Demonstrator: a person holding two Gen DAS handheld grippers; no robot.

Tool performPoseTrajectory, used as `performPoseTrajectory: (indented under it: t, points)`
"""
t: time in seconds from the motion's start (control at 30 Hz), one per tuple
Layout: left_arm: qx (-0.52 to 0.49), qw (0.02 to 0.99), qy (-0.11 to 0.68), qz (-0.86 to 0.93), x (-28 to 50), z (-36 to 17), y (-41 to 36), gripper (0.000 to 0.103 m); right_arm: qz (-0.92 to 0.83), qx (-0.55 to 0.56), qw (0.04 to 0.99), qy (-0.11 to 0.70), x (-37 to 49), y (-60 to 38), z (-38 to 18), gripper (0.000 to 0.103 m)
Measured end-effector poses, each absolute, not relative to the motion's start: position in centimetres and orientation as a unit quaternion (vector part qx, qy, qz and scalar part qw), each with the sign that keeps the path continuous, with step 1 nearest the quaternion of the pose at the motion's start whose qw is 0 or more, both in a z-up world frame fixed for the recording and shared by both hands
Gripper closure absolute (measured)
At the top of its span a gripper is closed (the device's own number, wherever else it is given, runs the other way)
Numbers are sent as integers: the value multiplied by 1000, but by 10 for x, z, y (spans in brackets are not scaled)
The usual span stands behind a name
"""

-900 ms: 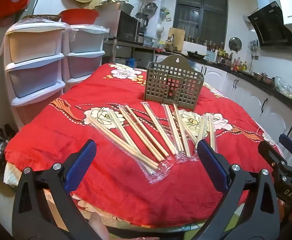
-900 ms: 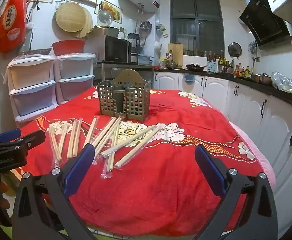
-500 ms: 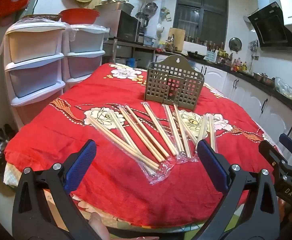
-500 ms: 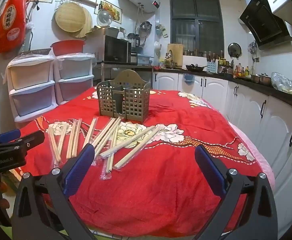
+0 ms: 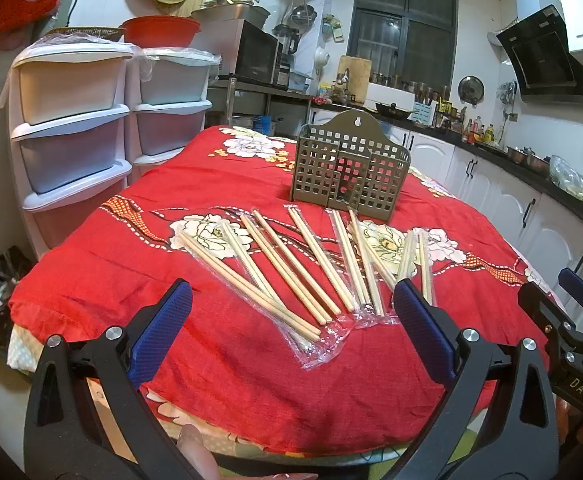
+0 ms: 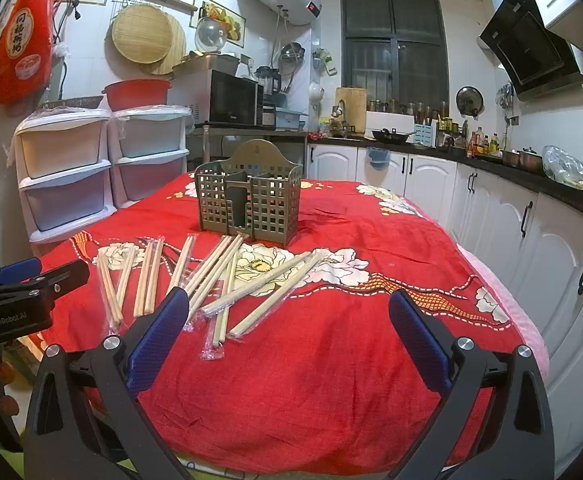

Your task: Organize utensils

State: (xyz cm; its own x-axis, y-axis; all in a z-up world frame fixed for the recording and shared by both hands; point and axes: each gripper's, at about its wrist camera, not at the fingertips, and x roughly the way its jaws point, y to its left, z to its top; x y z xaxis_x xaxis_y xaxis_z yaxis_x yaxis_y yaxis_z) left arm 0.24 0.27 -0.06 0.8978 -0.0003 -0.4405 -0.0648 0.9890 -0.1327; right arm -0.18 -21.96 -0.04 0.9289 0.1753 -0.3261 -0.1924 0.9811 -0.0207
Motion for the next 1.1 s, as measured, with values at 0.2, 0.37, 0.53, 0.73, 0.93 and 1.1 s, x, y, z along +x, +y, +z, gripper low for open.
performPoseTrajectory:
  t: [0.2, 0.37, 0.53, 0.73, 0.93, 1.1]
  points:
    - [-71, 972, 225, 18, 2, 0, 2, 11, 93, -26, 982, 164, -2, -220, -1, 6]
    - [-72, 972, 225, 18, 3, -1, 4, 11, 94, -26, 982, 164, -2, -220, -1, 6]
    - [-69, 972, 224, 16, 3, -1, 3, 11, 92, -26, 982, 163, -2, -220, 0, 6]
    - [-70, 973, 220, 17, 1, 0, 2, 11, 93, -26, 982, 164, -1, -220, 1, 6]
    - [-70, 973, 221, 17, -1, 0, 2, 11, 93, -25, 982, 163, -1, -221, 2, 6]
    - [-69, 973, 220, 17, -1, 0, 2, 11, 93, -25, 982, 163, -2, -221, 1, 6]
